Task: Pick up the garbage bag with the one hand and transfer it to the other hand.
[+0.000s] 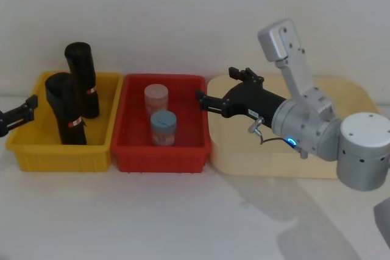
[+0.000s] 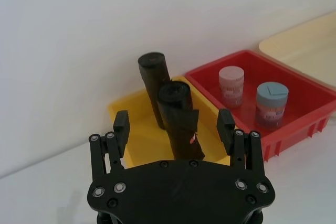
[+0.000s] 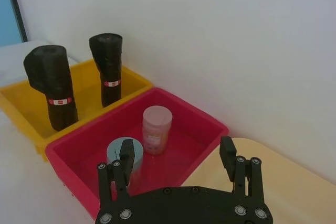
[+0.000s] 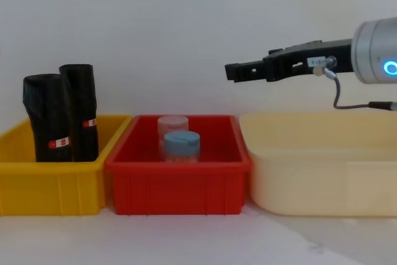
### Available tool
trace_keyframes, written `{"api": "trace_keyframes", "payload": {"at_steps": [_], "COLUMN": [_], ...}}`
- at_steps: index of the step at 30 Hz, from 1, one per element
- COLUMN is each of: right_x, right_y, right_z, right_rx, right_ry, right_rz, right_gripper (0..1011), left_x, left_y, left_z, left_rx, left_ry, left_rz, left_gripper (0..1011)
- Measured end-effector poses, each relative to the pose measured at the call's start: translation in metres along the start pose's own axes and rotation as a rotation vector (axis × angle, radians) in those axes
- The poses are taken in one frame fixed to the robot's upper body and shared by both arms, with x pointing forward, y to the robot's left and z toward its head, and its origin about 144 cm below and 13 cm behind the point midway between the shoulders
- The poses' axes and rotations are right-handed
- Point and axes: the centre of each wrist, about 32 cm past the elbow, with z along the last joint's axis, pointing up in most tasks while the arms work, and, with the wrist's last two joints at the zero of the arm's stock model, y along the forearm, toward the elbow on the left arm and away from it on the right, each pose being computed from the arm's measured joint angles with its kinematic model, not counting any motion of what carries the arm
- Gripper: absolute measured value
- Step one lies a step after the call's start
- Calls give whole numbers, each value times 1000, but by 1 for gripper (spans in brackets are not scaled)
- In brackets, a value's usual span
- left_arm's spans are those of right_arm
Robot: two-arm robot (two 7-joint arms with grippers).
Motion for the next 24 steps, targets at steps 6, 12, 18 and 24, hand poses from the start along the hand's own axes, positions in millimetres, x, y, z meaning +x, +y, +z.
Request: {"api": "trace_keyframes", "payload": {"at_steps": [6,12,18,24], "right_x": [-1,0,0,2], "right_y": [7,10,12,15], "right_z": [3,3,3,3], "right_rx": [-9,-15,-24,-32], "right_ry": [11,16,12,7], "right_rz": [15,20,28,34], "right_gripper": [1002,1001,1001,1001], "left_x": [4,5,5,4], "left_y": [-8,-20,-30,-40], "left_z": [-11,-27,-39,-49], "left_rx": [10,17,20,19], "left_ry": [22,50,75,99], "left_rz": [-33,-58,-63,-55], "left_gripper": [1001,1001,1001,1001]}}
